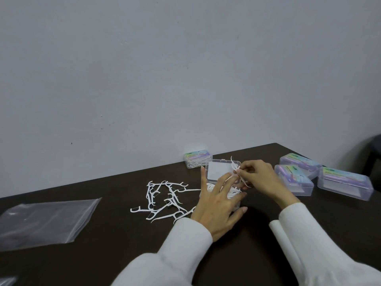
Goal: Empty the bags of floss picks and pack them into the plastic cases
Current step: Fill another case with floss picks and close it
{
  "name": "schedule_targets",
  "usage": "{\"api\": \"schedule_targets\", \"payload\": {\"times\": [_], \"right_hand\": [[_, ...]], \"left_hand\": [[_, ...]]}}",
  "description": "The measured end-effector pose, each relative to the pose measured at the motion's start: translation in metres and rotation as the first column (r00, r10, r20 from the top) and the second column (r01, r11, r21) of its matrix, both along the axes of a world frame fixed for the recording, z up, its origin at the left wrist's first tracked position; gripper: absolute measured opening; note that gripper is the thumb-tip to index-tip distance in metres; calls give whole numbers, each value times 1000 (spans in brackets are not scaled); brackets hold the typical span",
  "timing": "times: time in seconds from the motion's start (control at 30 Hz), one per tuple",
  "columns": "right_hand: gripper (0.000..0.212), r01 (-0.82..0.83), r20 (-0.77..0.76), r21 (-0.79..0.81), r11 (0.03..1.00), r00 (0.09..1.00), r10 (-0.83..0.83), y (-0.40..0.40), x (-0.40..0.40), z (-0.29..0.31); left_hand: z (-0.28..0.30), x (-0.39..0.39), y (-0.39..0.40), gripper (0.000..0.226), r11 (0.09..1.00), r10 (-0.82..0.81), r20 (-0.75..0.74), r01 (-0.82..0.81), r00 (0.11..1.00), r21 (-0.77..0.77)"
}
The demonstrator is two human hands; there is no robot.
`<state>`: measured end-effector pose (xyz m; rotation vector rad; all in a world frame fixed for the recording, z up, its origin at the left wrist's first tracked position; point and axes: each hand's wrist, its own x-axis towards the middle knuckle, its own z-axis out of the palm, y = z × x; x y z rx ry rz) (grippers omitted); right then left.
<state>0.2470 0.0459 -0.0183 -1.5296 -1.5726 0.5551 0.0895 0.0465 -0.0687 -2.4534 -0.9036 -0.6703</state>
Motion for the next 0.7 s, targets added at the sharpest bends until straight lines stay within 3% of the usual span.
{"api": "schedule_targets", "payload": {"times": [0.37,0.5,0.57,0.7], "right_hand": [[12,21,115,58,998,993,-28,5,2,-4],[12,23,127,97,995,991,-36,5,1,-2],[13,22,164,122,992,986,-42,6,0,-2],[19,-40,313,147,988,950,-8,9,-8,-6]], "left_hand": [[4,-1,-6,45,1000,-3,51,3,999,2],[7,-3,-7,35,999,44,182,-44,982,-5],[11,-6,-4,29,992,116,363,-89,925,-89],[14,-18,9,27,902,333,624,-45,707,-430]]}}
